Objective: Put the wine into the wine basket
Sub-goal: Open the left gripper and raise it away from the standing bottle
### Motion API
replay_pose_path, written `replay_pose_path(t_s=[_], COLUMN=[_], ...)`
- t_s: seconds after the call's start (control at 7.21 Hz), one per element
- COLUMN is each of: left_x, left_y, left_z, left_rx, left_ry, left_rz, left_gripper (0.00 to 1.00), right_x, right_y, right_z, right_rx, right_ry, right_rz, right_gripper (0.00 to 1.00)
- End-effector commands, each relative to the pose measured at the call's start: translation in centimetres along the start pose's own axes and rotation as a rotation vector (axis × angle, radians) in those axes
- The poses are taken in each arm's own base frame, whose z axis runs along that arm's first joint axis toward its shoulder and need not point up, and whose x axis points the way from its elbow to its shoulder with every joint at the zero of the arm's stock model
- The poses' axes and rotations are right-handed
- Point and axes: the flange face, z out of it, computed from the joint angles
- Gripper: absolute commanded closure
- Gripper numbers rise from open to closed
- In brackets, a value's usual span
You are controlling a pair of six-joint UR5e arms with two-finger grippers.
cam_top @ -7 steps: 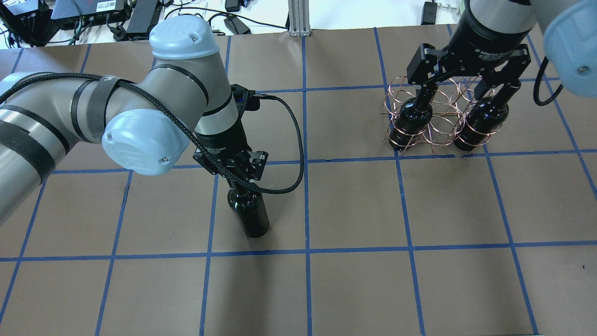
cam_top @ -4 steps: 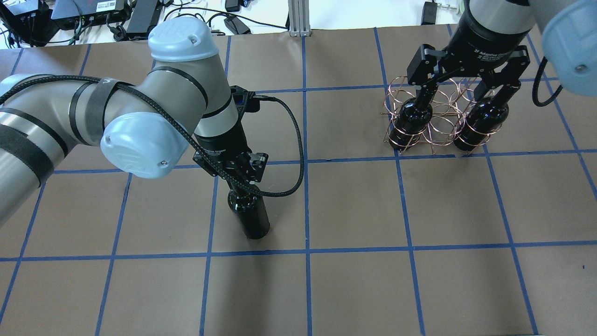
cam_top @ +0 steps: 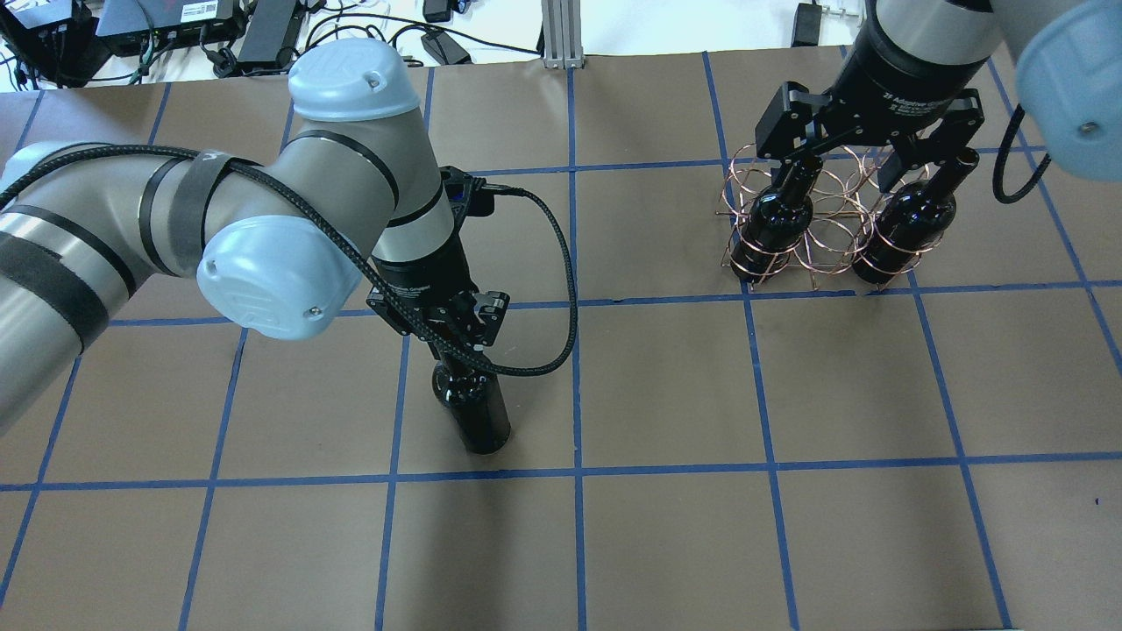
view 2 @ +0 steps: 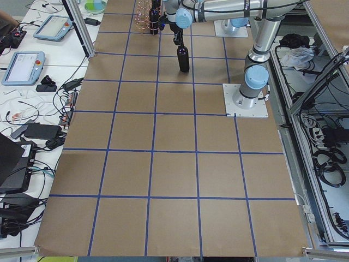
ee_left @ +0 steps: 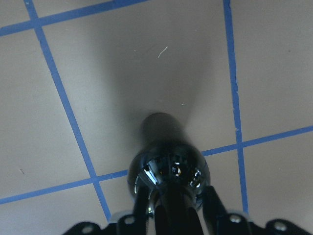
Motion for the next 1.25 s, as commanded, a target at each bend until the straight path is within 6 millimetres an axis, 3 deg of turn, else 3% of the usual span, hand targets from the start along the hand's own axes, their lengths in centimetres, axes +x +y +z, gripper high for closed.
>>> replay_pose_path(t_s=[0.0, 0.28, 0.42, 0.56, 0.69, 0.97, 1.11], left_x=[0.1, -0.1, -0.6, -0.8, -2.5, -10.2, -15.1], left_y=[0.0, 0.1, 0.0, -0.2, -0.7, -1.2, -1.0], left_z=[-0.5, -2.3, -4.4, -7.7, -11.3, -15.5, -17.2], left_rx=[0.007, -0.006, -0.005, 0.027, 0.091, 0.164, 0.199], left_ry=[-0.003, -0.01, -0.01, -0.029, -0.058, -0.037, -0.032], left_rz=[0.004, -0.005, -0.015, -0.018, -0.046, -0.183, -0.275], left_gripper=[0.0, 0.0, 0.0, 0.0, 0.0, 0.0, 0.0], right_x=[0.1, 0.1, 0.0, 0.0, -0.1, -2.1, -5.0], right_y=[-0.1, -0.1, -0.2, -0.2, -0.2, 0.9, 2.1], right_z=[-0.2, -0.1, 0.1, 0.4, 0.3, -1.4, -1.3], right_rx=[0.017, 0.013, 0.005, -0.008, -0.008, 0.032, 0.029], right_ry=[0.006, 0.009, 0.005, 0.0, -0.001, -0.014, -0.02], right_rz=[-0.006, -0.017, -0.015, -0.014, -0.007, -0.036, 0.034], right_gripper=[0.0, 0.0, 0.0, 0.0, 0.0, 0.0, 0.0])
